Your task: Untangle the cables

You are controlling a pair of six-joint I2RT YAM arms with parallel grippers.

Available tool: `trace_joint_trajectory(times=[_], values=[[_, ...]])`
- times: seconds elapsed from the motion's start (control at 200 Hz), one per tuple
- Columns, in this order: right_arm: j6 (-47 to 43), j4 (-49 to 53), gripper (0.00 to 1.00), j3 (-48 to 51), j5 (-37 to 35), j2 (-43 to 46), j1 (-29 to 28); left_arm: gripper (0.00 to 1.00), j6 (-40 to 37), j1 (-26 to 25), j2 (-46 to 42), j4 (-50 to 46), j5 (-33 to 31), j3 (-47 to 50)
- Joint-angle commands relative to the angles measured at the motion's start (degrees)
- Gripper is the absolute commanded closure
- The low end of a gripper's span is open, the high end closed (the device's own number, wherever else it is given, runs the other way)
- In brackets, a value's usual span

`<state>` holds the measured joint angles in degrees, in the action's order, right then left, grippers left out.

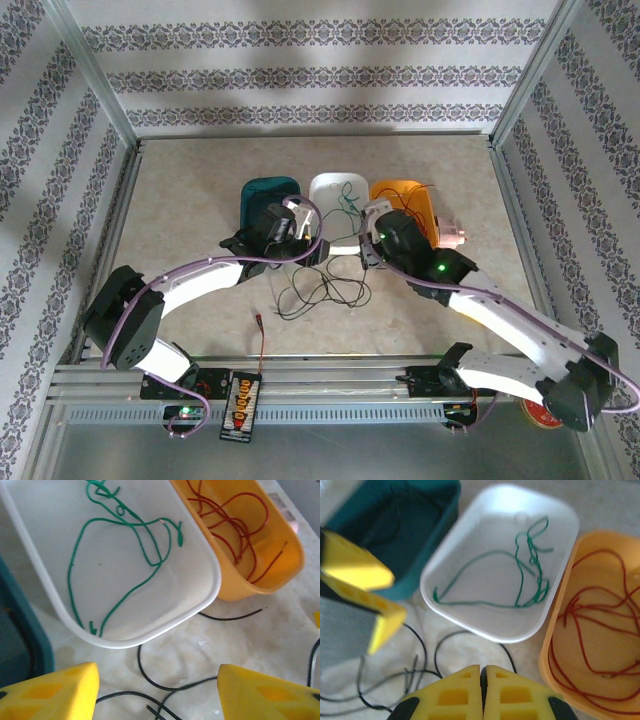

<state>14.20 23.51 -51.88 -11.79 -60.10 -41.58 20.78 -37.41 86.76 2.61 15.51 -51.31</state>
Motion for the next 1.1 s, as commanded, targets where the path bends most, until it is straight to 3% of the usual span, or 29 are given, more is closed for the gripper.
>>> trace_joint_trajectory(times=[0.0,0.235,0.485,0.84,1.094], values=[[2.59,-2.61,1.00,-2.13,4.76,2.70,2.25,0.35,-1.87,-1.80,1.03,4.31,6.68,-1.62],[7.31,-4.99,1.00,-4.13,13.72,5.29,5.75,0.28,-1.50,-5.00,3.54,8.17,12.58,-2.37],[8.88,-5.42,1.00,-4.12,14.12,5.53,6.98,0.25,-1.61,-8.00,7.95,8.29,19.21,-5.80],[9.31,-5.76,1.00,-2.88,11.26,5.88,8.07,0.25,-5.27,-8.47,5.66,2.64,14.93,-5.65],[10.07,-6.44,1.00,-2.60,12.89,5.80,8.71,0.25,-5.60,-9.72,8.57,1.49,18.94,-9.00]])
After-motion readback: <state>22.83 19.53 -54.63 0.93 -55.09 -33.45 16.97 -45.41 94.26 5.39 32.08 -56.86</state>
